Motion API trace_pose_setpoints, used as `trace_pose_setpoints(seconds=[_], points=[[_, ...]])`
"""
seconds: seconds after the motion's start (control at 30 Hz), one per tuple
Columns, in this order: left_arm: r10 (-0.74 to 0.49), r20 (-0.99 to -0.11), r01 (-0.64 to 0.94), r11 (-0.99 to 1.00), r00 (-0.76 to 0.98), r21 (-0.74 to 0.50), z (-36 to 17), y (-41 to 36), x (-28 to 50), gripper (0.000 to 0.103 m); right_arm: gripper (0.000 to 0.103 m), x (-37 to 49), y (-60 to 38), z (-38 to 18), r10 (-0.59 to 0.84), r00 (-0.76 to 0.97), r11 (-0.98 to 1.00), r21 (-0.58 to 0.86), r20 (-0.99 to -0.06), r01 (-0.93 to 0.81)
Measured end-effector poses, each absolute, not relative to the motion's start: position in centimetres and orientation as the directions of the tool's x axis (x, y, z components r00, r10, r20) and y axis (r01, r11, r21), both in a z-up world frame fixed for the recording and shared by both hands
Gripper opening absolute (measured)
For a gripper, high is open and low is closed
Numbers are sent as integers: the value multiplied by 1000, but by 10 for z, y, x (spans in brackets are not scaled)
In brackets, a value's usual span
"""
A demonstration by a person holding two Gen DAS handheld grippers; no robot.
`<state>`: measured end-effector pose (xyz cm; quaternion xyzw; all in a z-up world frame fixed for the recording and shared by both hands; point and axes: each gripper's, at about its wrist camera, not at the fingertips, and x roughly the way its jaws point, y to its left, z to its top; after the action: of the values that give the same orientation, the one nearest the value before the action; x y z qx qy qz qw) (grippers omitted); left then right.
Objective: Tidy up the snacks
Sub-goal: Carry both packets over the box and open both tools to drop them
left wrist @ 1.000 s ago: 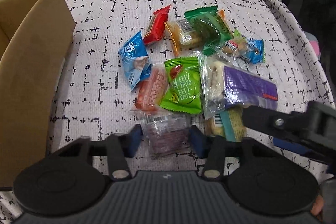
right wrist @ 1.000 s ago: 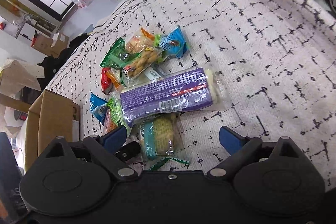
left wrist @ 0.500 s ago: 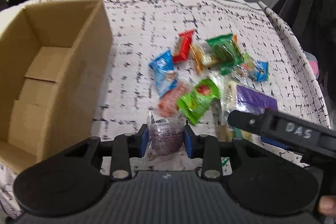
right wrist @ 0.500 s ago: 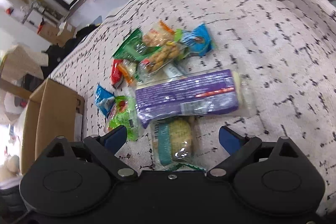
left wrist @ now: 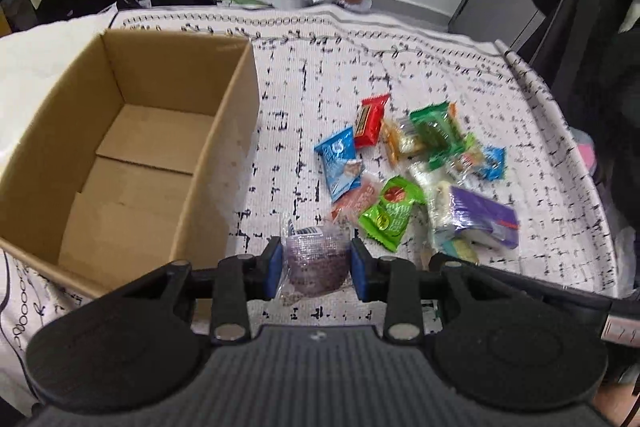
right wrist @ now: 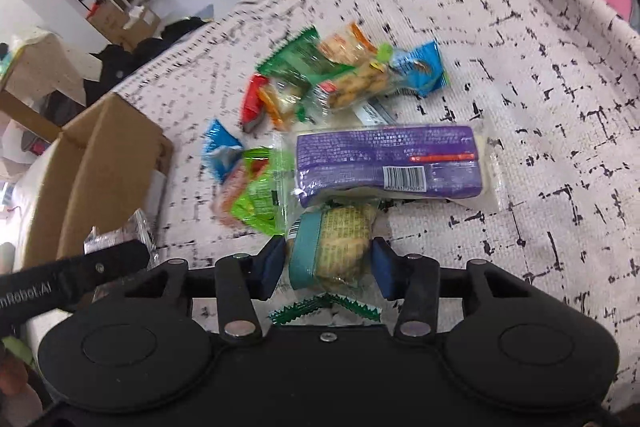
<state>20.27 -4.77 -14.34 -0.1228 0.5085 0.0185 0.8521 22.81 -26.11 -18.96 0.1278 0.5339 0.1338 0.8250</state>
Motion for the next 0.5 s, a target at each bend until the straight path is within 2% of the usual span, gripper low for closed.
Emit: trace_pose_setpoints(seconds=[0.5], points=[[-107, -794, -149, 959, 598, -242, -82, -19, 176, 34, 45, 195, -241, -127, 441, 512, 888, 443, -737, -128]])
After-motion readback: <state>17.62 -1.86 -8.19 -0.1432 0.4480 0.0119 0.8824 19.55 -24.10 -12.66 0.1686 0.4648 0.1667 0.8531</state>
